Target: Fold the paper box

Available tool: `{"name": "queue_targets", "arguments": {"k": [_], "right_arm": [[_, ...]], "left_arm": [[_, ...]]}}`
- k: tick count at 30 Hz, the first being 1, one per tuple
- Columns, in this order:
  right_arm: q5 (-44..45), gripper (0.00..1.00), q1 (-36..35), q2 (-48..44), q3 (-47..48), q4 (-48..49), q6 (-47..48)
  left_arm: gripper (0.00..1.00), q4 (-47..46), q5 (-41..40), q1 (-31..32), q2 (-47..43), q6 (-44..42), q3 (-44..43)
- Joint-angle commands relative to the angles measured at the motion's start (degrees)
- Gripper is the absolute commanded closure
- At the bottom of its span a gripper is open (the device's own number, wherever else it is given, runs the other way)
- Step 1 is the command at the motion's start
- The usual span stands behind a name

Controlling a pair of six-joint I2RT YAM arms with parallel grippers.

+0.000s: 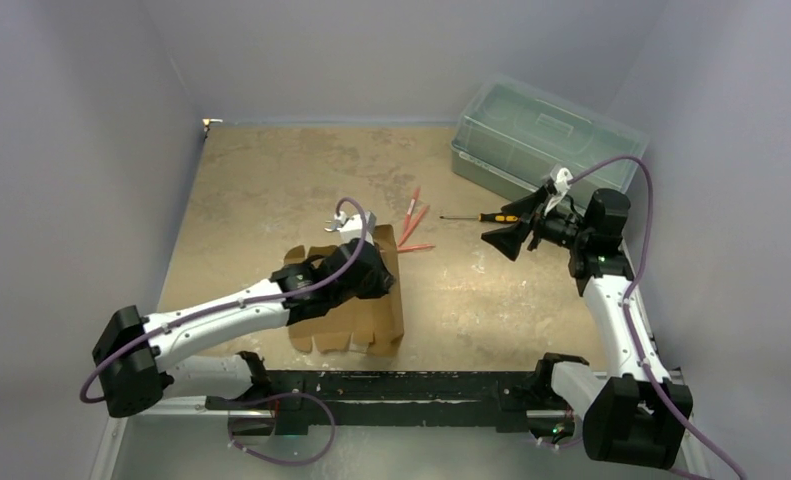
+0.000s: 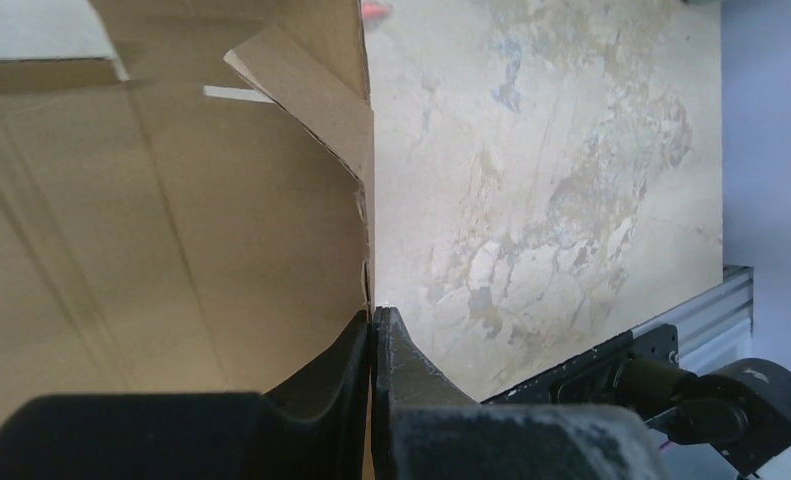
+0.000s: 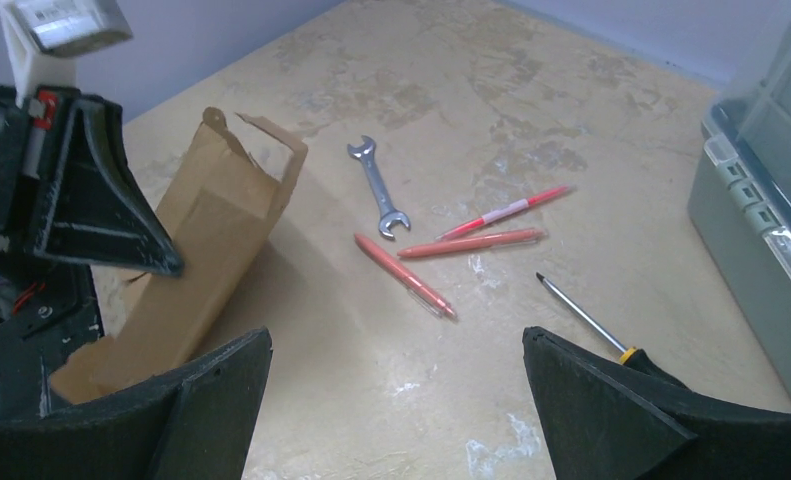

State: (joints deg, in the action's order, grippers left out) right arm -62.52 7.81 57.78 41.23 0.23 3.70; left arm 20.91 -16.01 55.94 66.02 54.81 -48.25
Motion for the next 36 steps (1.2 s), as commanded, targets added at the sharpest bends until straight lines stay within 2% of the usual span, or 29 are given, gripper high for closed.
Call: {"name": "queue_targets", "arguments": {"k": [1, 10, 17, 18, 20, 23, 26, 31, 36], "right_arm": [[-0.1, 0.01, -1.0, 0.2, 2.6, -0.1, 1.2], [1.8, 0.01, -3.9, 1.2, 3.3, -3.8, 4.0], [2.8, 0.01, -4.0, 1.0, 3.1, -3.8, 4.1], [3.8, 0.01, -4.0, 1.0, 3.0, -3.8, 4.1], [5.9, 0.01, -4.0, 1.3, 3.0, -3.8, 4.0], [8.4, 0.01, -4.0, 1.9, 3.2, -3.9, 3.5], [9.2, 0.01, -4.3, 2.6, 3.5, -4.2, 3.0], [11.0, 0.02, -5.7, 4.5, 3.8, -5.1, 3.4], [15.6, 0.03, -6.8, 7.6, 3.9, -6.5, 6.3]], "left_arm": [[1.00, -5.8, -4.4, 4.2, 6.4, 8.4, -1.5], [1.00, -16.2, -4.6, 5.5, 18.6, 7.3, -7.4], [1.00, -19.8, -4.8, 5.5, 29.3, 5.0, -15.8], [0.97, -22.4, -4.7, 5.5, 30.0, 4.2, -16.3], [0.78, -22.6, -5.0, 5.3, 30.8, 1.6, -18.2], [0.51, -17.1, -5.6, 4.5, 29.8, -5.5, -23.1], [0.37, -12.1, -1.6, 2.1, 27.0, -15.0, -25.8], [0.32, -7.1, 15.6, -7.1, 17.4, -39.0, -24.2], [0.24, -9.3, 8.9, -12.0, 7.6, -52.9, -14.9]]}}
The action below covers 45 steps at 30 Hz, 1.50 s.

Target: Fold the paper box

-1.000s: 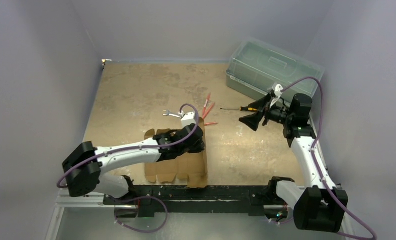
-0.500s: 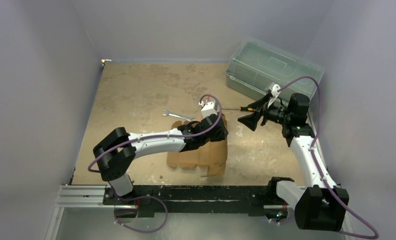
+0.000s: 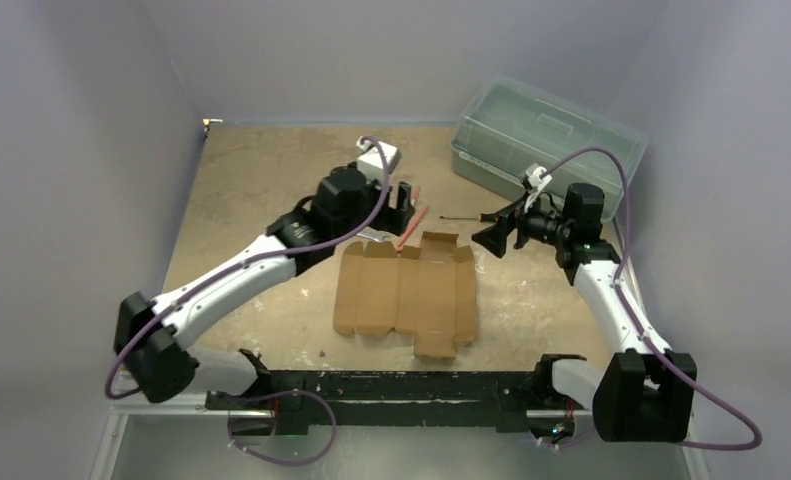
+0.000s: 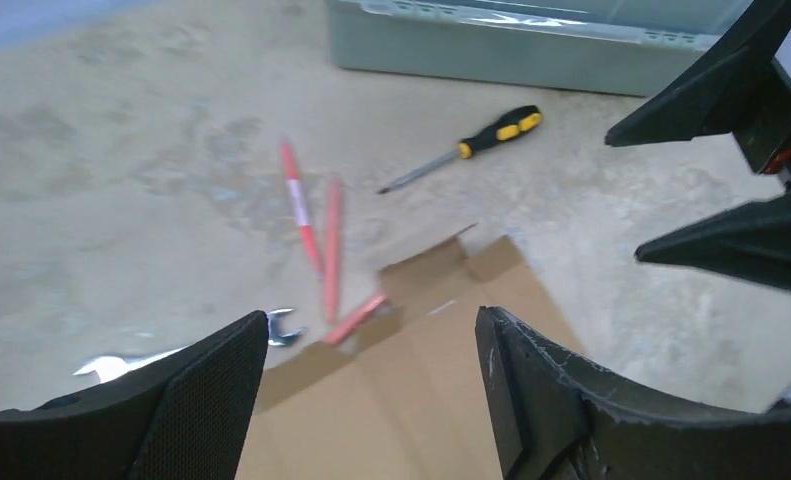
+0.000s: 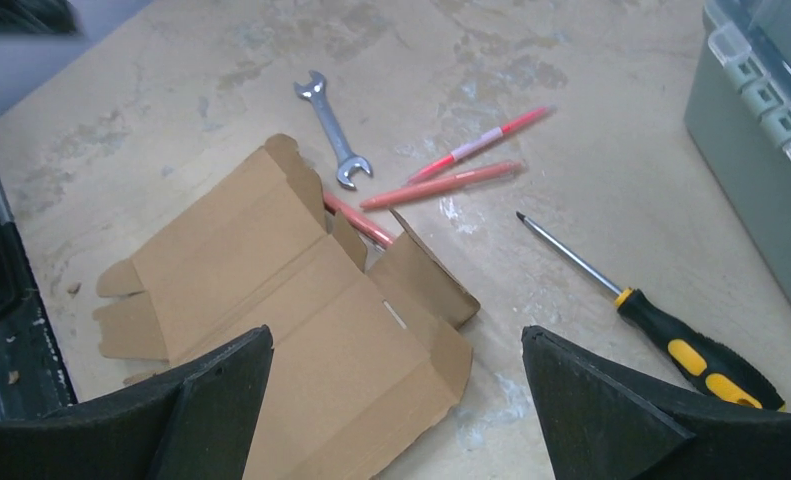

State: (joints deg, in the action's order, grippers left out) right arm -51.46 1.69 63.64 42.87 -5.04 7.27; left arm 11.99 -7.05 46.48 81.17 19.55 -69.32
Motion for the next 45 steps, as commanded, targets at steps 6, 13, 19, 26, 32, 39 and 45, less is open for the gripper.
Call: {"name": "queue_targets", "arguments": {"k": [6, 13, 19, 26, 32, 39, 45], "right_arm": [[7.0, 0.04, -0.7, 5.6, 0.0, 1.2, 3.0], [6.9, 0.10, -0.7, 9.7, -3.1, 3.3, 3.2], [7.3, 0.12, -0.7, 11.5, -4.7, 6.9, -1.3], [7.9, 0.15, -0.8, 14.7, -8.0, 17.9, -26.6], [12.7, 0.18, -0.8, 16.4, -11.0, 17.3, -33.1], [11.6, 0.38, -0.8, 21.7, -10.4, 15.2, -32.0], [9.9, 0.53, -0.9, 25.8, -8.3, 12.4, -29.7]], "left_arm": [[0.23, -2.2, -0.1, -4.0, -11.2, -25.8, 14.8], [0.24, -4.0, -0.6, -3.9, -13.8, -25.1, 16.6], [0.25, -3.9, 0.2, -4.0, -13.6, -24.4, 16.4], [0.25, -3.9, -2.1, -4.0, -14.5, -25.0, 16.5], [0.25, -3.7, -2.9, -4.0, -13.6, -25.7, 16.4], [0.25, -3.6, -3.6, -4.0, -13.9, -26.0, 16.6], [0.25, -3.5, -4.1, -4.0, -13.9, -26.3, 16.6]]}}
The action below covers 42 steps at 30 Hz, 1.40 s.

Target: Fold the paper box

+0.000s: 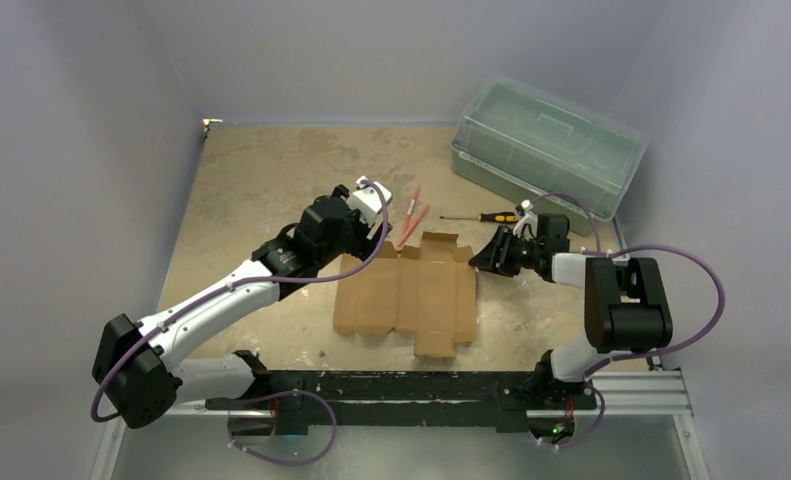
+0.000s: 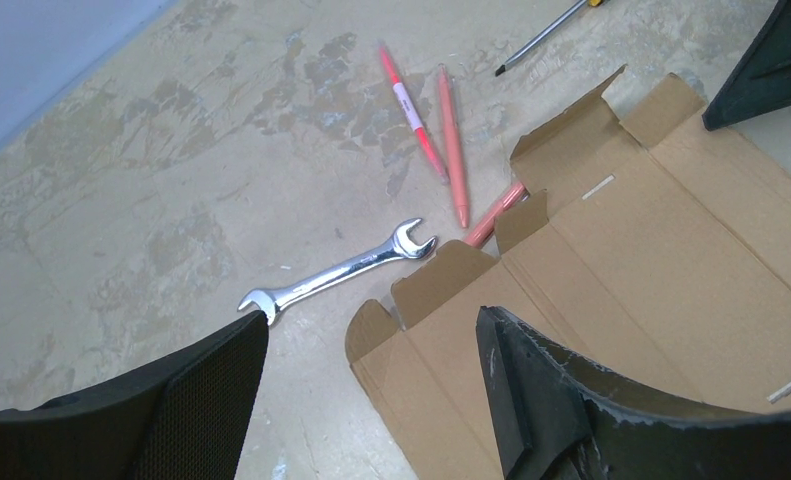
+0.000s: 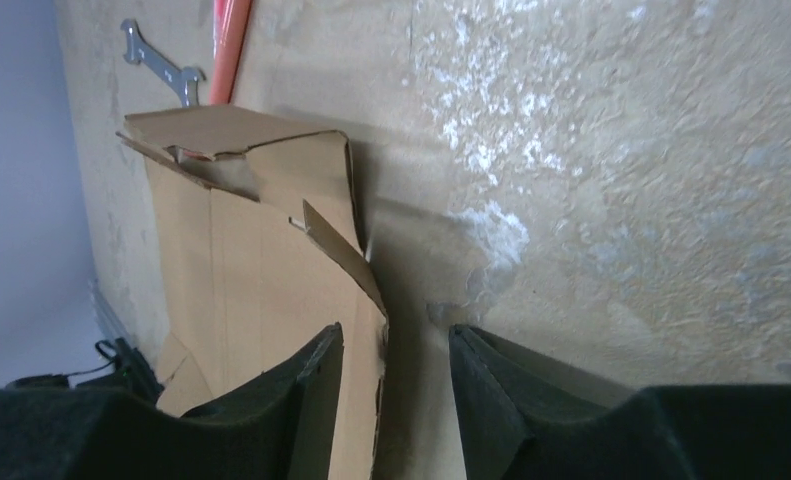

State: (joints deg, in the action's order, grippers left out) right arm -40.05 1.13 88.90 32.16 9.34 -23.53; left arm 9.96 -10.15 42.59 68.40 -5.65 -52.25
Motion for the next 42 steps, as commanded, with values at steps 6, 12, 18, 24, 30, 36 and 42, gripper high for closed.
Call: {"name": "queue_targets", "arguments": {"k": [6, 12, 18, 24, 30, 36, 42], "right_arm": [[-2.2, 0.59, -1.4, -1.2, 0.9, 0.0, 0.5], [-4.1, 0.62, -2.9, 1.4, 0.1, 1.4, -1.4], [-3.6, 0.63, -4.1, 1.9, 0.0, 1.5, -1.7], [-2.6, 0.71, -4.0, 2.8, 0.5, 1.2, -1.8], [-2.5, 1.00, -4.0, 1.0, 1.0, 1.8, -0.9], [-5.6, 1.00, -4.1, -5.1, 3.3, 2.0, 2.9], [-8.8, 1.00, -5.6, -13.8, 10.3, -7.7, 17.1]], "left_arm": [[0.25, -1.5, -1.8, -0.2, -1.4, -1.5, -0.4], [0.25, -1.6, -2.3, -0.2, -1.0, -1.7, -0.2], [0.25, -1.8, -3.1, -0.2, -1.0, -2.0, -0.1], [0.25, -2.2, -2.8, -0.2, -1.1, -1.9, 0.1], [0.25, -2.7, -2.3, -0.2, -1.3, -2.1, 0.3], [0.27, -4.8, 2.0, -0.4, -4.6, -2.5, 1.6], [0.25, -13.0, 10.5, -2.6, -10.3, -0.3, 5.5]]}}
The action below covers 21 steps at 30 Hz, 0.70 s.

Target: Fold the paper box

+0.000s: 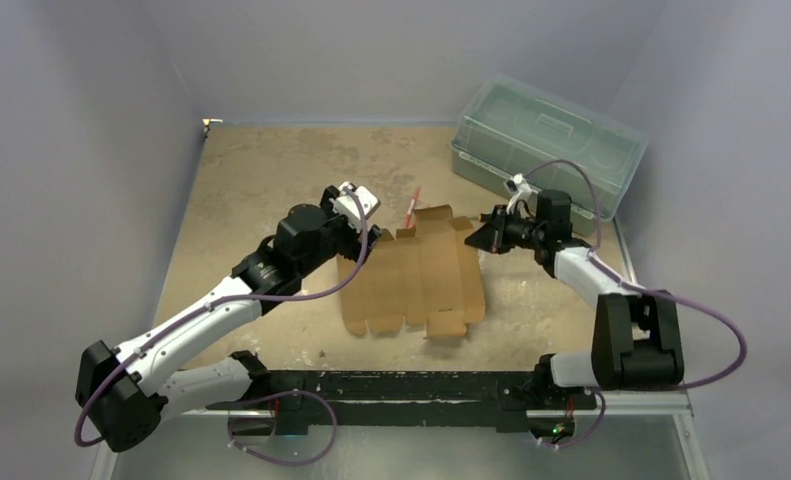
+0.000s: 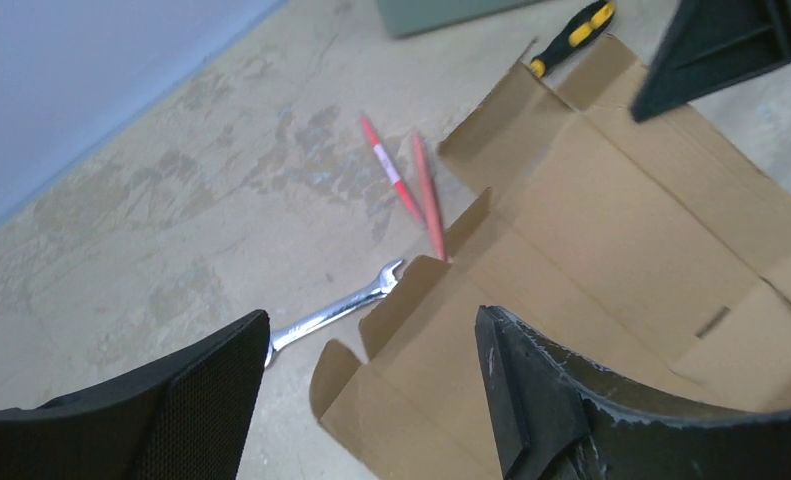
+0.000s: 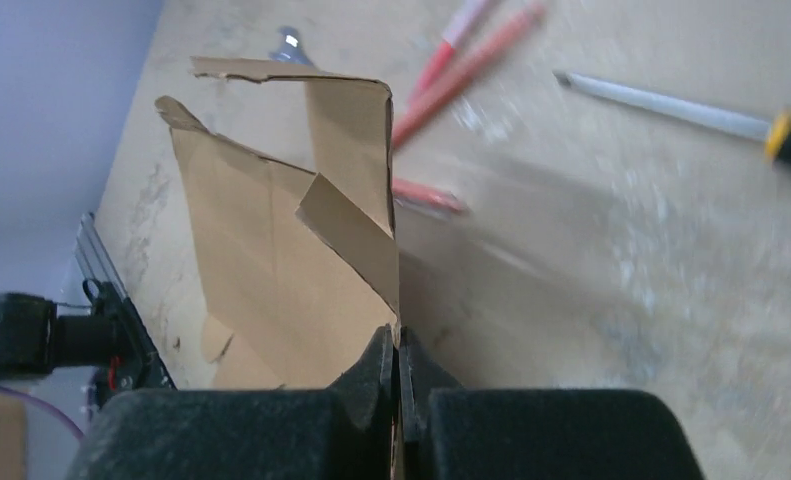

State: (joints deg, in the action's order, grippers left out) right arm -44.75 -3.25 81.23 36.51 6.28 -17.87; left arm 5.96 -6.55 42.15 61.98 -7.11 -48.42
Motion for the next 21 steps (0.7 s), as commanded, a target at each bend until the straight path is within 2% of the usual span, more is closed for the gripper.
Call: {"name": "queue_targets", "arguments": {"k": [1, 5, 8, 16, 19, 21], "right_arm": [[-5.7, 1.00, -1.3, -8.0, 6.7, -5.9, 14.5], [-12.4, 1.00, -1.5, -12.4, 8.0, -11.2, 24.8], [-14.7, 1.00, -1.6, -13.8, 9.6, -15.0, 29.5], [-16.5, 1.00, -1.8, -13.5, 11.7, -19.1, 31.3], [-16.6, 1.00, -2.3, -12.9, 12.2, -19.9, 31.3], [-16.7, 1.00, -2.4, -12.5, 12.6, -20.5, 31.3]], "left_arm": [[0.24, -10.4, 9.2, -3.5, -4.4, 3.0, 2.1], [0.23, -16.7, 18.9, -9.1, -5.4, 12.2, 3.0], [0.23, -21.0, 24.8, -10.5, -5.7, 16.7, 3.9], [0.24, -24.1, 28.5, -10.4, -6.1, 23.0, 8.1], [0.25, -24.3, 32.0, -10.4, -5.2, 23.9, 7.1], [0.24, -28.0, 35.6, -10.4, -4.5, 25.9, 8.1]]}}
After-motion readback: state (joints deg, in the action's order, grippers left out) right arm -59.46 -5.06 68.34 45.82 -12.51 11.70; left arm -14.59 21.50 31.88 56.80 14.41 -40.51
